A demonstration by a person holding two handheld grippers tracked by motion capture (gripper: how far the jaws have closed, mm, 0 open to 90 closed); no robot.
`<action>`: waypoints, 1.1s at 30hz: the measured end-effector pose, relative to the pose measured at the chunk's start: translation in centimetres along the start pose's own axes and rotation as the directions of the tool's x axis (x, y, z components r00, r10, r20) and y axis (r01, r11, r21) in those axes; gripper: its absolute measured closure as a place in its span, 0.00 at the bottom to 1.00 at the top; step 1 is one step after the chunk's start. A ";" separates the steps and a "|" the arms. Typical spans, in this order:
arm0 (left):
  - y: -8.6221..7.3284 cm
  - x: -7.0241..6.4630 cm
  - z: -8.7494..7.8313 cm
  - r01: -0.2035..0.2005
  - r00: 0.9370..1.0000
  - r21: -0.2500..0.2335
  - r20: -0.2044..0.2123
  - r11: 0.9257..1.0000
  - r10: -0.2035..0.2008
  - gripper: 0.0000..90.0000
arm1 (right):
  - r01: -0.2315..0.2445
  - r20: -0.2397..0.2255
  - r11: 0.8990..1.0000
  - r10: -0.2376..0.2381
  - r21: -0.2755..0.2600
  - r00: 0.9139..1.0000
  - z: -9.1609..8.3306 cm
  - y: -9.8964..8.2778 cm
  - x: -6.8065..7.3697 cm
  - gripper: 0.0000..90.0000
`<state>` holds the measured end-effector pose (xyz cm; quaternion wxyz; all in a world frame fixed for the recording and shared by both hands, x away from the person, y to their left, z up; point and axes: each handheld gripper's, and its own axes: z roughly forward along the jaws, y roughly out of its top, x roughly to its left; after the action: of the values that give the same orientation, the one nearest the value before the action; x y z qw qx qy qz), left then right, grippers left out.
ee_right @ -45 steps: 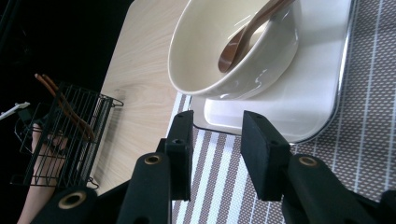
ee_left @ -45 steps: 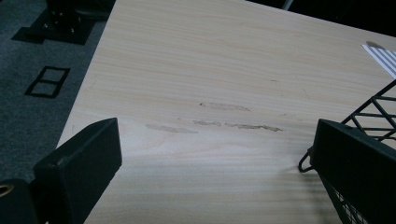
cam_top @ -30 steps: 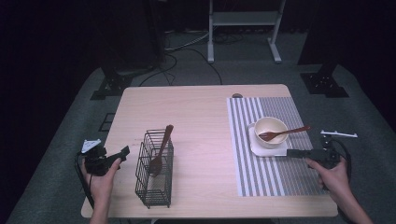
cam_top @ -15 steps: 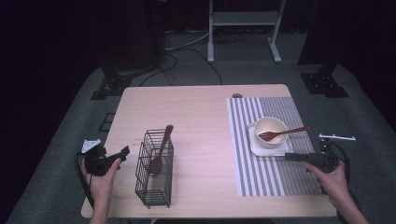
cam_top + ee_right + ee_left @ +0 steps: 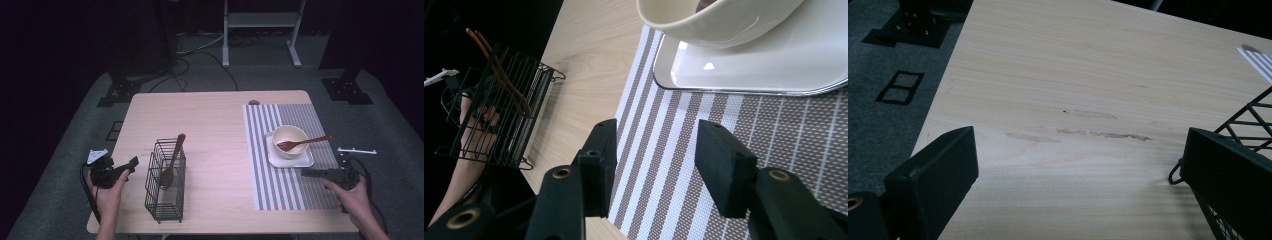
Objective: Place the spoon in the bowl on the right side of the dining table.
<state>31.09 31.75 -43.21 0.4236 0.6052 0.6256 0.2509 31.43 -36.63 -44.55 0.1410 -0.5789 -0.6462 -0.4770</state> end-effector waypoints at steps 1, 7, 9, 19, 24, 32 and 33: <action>0.0 0.0 0.0 -0.001 1.000 0.000 0.000 1.000 0.001 0.01 | 0.000 -0.001 1.000 0.000 0.000 1.000 0.1 -0.1 0.0 0.55; 0.0 0.0 0.0 0.000 1.000 0.001 -0.001 1.000 0.000 0.01 | 0.011 0.004 1.000 -0.011 0.009 1.000 0.5 -0.8 0.1 0.51; 0.0 0.0 0.0 -0.001 1.000 0.001 -0.001 1.000 0.001 0.01 | 0.014 0.005 1.000 -0.014 0.011 1.000 0.5 -0.9 0.2 0.50; 0.0 0.0 0.0 0.001 1.000 0.001 -0.001 1.000 -0.001 0.01 | 0.037 0.013 0.999 -0.037 0.015 0.999 1.3 -1.8 0.7 0.46; 0.0 0.0 0.0 0.001 1.000 -0.001 -0.001 1.000 -0.001 0.01 | 0.049 0.017 0.999 -0.050 0.020 0.999 1.7 -2.3 1.0 0.43; 0.0 0.0 0.0 -0.002 1.000 0.001 -0.001 1.000 0.002 0.01 | 0.056 0.017 0.998 -0.056 0.017 0.998 2.0 -2.9 1.0 0.41; 0.0 0.0 0.0 -0.002 1.000 0.000 -0.001 1.000 0.002 0.01 | 0.059 0.018 0.998 -0.060 0.016 0.998 2.1 -3.0 1.1 0.41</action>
<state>31.09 31.76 -43.20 0.4229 0.6057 0.6253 0.2515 29.27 -33.97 -46.13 0.1254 -0.5626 -0.6681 -0.4705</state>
